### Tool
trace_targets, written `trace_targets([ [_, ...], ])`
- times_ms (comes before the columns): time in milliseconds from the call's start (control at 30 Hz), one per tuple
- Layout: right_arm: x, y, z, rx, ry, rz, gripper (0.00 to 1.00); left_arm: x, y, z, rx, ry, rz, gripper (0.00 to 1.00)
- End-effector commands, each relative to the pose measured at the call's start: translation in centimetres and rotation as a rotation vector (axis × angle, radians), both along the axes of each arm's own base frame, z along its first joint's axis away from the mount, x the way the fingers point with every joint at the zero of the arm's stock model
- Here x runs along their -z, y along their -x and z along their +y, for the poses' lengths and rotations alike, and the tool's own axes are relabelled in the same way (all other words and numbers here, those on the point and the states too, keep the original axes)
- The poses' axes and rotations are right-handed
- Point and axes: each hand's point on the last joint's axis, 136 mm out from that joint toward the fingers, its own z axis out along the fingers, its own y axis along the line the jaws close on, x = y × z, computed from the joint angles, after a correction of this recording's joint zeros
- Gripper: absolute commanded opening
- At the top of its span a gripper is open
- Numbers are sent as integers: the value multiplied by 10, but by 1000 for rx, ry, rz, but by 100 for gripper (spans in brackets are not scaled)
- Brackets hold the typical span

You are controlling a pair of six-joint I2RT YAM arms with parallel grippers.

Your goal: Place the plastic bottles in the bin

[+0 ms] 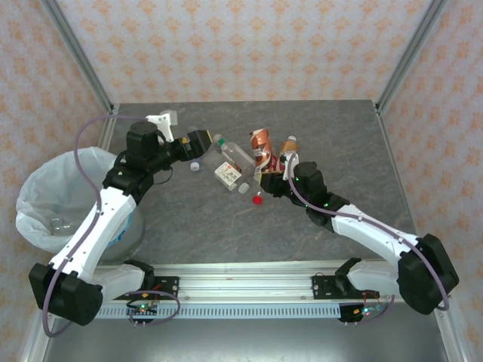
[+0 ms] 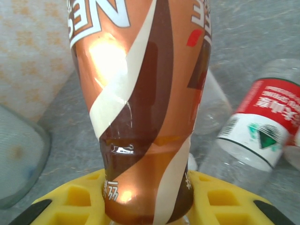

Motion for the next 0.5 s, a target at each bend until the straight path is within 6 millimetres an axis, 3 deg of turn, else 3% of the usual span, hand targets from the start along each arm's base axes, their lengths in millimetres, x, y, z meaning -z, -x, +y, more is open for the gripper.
trace_targets([
  [0, -31, -1, 29, -95, -84, -62, 0, -14, -5, -22, 59, 74, -30, 100],
  [167, -39, 2, 55, -168, -120, -74, 0, -9, -11, -45, 119, 122, -2, 100],
  [467, -50, 19, 91, -311, -182, -79, 0, -7, -26, -52, 89, 211, 9, 100],
])
